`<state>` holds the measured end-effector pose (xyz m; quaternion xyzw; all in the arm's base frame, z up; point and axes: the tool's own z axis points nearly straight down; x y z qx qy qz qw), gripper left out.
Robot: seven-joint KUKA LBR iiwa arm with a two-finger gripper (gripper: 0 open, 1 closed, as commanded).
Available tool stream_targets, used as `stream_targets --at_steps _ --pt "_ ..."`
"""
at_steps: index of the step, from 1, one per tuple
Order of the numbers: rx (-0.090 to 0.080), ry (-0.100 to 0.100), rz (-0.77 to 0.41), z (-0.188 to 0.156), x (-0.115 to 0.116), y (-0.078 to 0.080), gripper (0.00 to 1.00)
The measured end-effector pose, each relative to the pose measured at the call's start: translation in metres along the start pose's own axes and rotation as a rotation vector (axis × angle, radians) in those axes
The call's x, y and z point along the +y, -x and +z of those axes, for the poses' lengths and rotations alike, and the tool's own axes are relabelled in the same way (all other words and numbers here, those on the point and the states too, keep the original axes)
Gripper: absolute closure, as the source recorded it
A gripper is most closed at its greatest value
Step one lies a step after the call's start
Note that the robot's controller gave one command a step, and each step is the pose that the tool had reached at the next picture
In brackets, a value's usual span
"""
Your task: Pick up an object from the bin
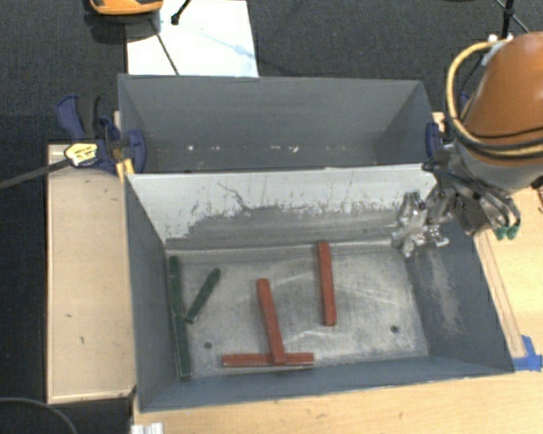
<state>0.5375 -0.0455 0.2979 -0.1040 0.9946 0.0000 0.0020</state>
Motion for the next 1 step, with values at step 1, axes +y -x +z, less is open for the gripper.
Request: stream_targets --at_steps 1 --pt "-0.008 -0.003 -0.014 0.0407 -0.0051 0.0060 1.00"
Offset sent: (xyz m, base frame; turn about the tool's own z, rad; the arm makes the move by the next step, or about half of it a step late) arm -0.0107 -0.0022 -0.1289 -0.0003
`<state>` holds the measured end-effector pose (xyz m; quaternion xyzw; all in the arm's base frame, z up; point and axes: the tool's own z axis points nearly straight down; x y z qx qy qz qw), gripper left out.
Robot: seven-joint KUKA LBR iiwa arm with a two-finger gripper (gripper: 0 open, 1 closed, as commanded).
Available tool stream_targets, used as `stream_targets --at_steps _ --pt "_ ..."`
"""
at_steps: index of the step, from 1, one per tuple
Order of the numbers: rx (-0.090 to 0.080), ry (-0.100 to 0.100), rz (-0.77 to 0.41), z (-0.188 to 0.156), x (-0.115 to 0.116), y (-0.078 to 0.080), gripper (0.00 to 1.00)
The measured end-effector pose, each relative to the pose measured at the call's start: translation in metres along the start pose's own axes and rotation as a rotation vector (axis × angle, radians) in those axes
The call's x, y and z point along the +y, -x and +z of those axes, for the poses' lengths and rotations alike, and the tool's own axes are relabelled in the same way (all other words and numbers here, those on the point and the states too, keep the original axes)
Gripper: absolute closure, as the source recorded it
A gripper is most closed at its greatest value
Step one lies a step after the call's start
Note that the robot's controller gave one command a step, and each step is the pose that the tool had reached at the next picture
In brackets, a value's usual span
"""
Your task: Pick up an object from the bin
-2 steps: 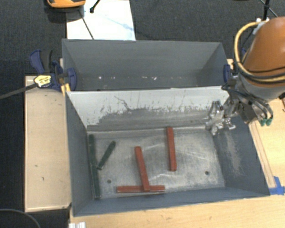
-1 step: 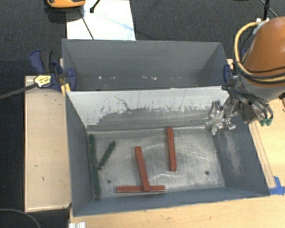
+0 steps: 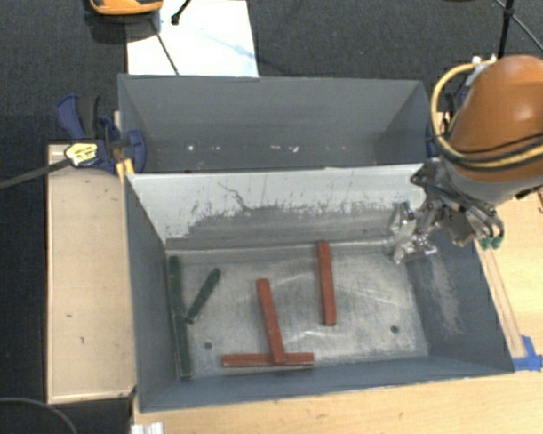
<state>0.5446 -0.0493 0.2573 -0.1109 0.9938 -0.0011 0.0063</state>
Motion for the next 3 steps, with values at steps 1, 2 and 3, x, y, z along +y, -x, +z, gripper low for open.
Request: stream_targets --at_steps 1,2,3 --pt "0.010 0.003 0.010 0.088 0.006 -0.017 0.00" --pt "0.010 0.003 0.009 0.088 0.006 -0.017 0.00" --pt "0.002 0.001 -0.006 0.141 0.022 0.006 0.00"
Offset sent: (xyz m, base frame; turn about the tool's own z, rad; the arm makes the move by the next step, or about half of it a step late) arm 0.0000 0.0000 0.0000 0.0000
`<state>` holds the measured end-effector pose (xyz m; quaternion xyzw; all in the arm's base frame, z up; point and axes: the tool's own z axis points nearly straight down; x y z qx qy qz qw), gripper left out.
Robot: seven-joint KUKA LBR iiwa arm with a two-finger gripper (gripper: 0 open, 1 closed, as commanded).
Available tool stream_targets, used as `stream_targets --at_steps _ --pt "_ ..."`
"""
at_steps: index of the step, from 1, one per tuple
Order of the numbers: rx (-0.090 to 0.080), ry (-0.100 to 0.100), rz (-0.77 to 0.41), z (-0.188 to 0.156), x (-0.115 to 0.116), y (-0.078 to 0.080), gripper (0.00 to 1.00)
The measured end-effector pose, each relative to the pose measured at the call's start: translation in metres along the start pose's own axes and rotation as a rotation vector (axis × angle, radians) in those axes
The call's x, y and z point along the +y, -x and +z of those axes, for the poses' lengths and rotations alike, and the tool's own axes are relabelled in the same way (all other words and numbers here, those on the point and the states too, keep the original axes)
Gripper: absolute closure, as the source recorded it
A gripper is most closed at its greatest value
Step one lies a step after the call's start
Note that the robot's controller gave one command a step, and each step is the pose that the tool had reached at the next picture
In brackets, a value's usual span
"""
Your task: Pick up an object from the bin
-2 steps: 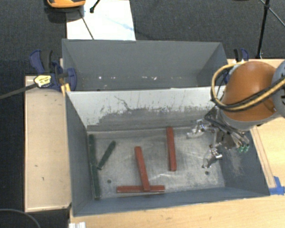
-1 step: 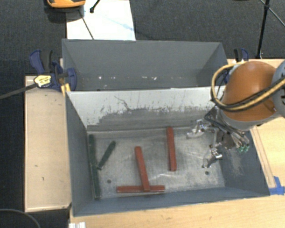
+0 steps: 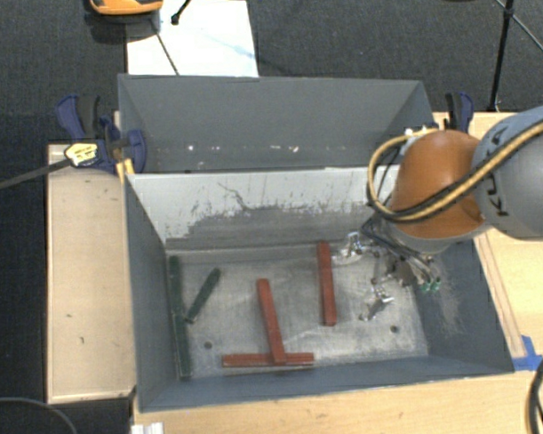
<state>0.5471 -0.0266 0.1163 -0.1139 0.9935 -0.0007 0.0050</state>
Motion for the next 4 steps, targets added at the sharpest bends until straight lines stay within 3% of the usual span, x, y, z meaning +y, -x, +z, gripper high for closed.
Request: stream_targets --at_steps 1,2,4 --pt "0.011 0.004 -0.116 0.006 0.027 -0.006 0.00" --pt "0.018 0.001 -0.265 0.040 0.039 0.057 1.00" --pt "0.017 0.001 -0.265 0.040 0.038 0.057 1.00"
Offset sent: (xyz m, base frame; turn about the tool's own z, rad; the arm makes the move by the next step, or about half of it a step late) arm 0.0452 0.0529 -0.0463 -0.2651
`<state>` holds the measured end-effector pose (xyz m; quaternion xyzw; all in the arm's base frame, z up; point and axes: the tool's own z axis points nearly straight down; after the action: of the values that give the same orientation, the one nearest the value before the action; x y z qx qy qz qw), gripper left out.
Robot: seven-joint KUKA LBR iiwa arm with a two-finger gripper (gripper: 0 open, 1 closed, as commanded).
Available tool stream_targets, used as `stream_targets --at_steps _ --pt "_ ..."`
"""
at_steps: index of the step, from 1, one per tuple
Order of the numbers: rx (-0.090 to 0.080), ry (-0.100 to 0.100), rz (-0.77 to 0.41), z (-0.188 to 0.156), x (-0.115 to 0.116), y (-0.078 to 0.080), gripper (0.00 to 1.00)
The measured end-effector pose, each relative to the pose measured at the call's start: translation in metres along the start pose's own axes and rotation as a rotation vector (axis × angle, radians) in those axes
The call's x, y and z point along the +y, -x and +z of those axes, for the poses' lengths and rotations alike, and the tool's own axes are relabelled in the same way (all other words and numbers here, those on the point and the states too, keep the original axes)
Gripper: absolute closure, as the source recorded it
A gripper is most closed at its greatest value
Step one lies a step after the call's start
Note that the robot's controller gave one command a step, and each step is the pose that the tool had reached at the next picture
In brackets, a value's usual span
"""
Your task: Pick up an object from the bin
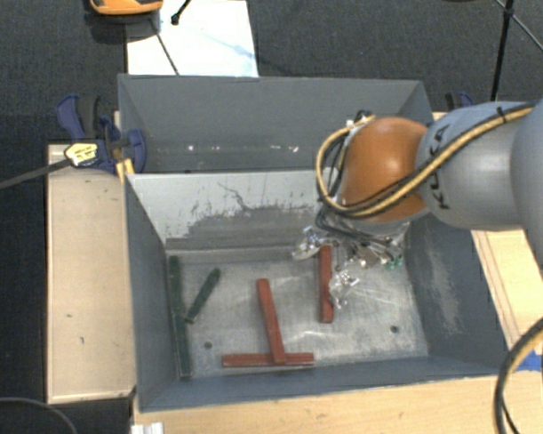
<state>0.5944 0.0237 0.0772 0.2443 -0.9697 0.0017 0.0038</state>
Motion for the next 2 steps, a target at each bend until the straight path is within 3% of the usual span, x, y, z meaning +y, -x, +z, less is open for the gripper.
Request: stream_targets --at_steps 1,2 --pt "-0.023 0.003 0.071 -0.001 -0.021 -0.042 1.00" --pt "-0.034 -0.005 0.176 -0.001 -0.029 -0.058 1.00"
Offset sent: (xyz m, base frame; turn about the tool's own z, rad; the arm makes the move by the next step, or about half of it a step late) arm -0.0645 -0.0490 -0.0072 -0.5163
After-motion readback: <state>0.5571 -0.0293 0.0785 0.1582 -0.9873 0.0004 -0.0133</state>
